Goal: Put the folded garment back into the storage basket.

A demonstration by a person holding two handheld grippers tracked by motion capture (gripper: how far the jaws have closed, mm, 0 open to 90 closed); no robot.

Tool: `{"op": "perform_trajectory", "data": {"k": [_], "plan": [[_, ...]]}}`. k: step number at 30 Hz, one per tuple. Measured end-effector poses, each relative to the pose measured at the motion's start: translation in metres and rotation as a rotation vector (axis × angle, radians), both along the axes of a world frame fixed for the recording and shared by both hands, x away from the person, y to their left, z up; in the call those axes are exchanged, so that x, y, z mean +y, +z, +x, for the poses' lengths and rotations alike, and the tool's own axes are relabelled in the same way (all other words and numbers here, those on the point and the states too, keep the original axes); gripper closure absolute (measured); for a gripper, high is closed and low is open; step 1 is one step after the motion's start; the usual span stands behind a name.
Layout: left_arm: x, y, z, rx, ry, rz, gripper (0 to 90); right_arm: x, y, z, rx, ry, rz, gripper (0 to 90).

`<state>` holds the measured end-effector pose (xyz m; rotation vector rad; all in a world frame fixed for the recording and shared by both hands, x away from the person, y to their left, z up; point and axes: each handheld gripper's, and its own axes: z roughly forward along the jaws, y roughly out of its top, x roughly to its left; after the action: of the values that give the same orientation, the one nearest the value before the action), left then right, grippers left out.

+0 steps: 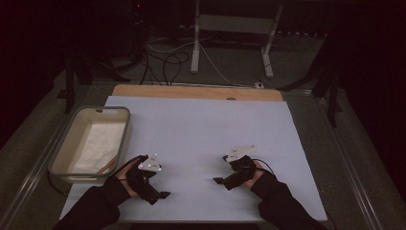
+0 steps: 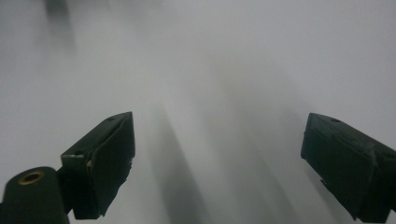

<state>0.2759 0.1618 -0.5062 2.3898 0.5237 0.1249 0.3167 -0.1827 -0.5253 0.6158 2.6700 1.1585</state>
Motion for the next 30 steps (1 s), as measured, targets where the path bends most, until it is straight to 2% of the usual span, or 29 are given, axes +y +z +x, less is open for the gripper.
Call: {"op": "perform_trajectory", "data": {"k": [14,23,30], "plan": [[0.02,-0.011,-0.014,-0.006,0.025,0.001,0.6,-0.043,-0.004,-0.023,-0.009,-0.054,-0.005,10.0],[0.027,-0.017,-0.021,-0.009,0.034,-0.02,0.7,-0.071,-0.009,-0.035,-0.011,-0.105,-0.019,10.0],[0.029,-0.02,-0.024,-0.018,0.037,-0.035,0.7,-0.089,-0.008,-0.042,-0.037,-0.142,-0.023,10.0]]}}
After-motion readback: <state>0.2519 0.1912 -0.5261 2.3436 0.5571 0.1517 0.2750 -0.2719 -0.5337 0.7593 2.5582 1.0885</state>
